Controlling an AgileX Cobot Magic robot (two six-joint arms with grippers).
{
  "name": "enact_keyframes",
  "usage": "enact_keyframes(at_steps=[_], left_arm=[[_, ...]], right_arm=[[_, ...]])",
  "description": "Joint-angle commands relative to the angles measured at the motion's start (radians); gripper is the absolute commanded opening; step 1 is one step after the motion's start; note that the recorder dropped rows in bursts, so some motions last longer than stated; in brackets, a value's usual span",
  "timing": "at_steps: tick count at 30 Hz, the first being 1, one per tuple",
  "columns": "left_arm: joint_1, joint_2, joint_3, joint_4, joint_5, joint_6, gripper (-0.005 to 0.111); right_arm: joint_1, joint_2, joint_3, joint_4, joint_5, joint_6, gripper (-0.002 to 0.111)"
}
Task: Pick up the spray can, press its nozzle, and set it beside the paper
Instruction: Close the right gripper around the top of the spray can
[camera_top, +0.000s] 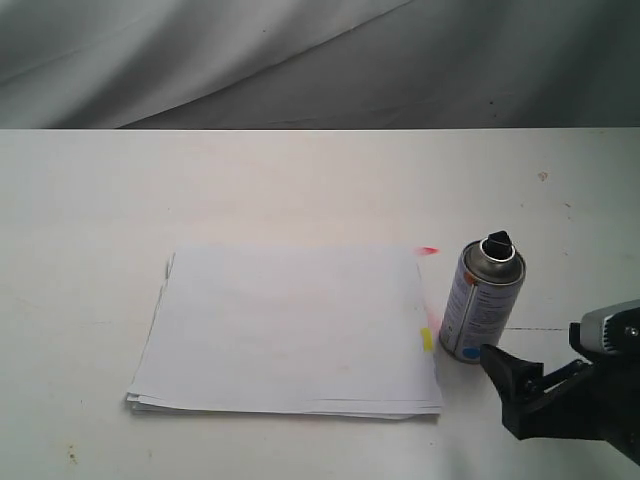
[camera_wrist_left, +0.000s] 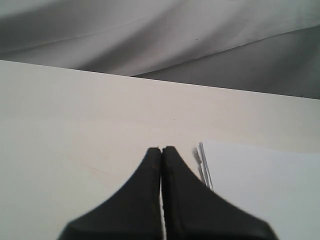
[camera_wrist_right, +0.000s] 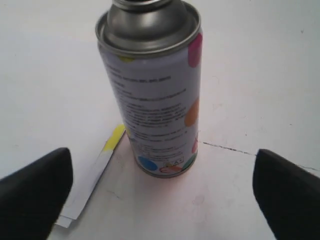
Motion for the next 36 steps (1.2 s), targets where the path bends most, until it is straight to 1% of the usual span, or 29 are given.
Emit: enact_keyframes(at_steps=[1,12,15,21,28,36], left_arm=[[-0.005,-0.004,0.004,-0.001,-0.005,-0.003,0.000],[-0.005,-0.004,0.004,-0.001,-0.005,-0.001,0.000],[-0.005,-0.004,0.004,-0.001,-0.005,-0.001,0.000],[-0.005,-0.004,0.004,-0.001,-0.005,-0.001,0.000],[-0.005,-0.004,0.004,-0.001,-0.005,-0.001,0.000],[-0.005,-0.004,0.004,-0.001,-0.005,-0.001,0.000]], right_arm=[[0.003,0.004,-0.001,-0.017,-0.021,-0.012,0.099],[0.003,0.025,-0.006,-0.012,-0.081,-0.007,0.099],[0.003,0.085,-0.006,-0.009,-0.147,-0.003,0.099],[0.003,0.278,-0.011,-0.007,-0.347,0.004,0.099],[0.003,0.377,-0.123,-0.007,-0.352,0.006,0.099],[0.003,0.461,-0.207,-0.007,-0.342,0.004,0.099]])
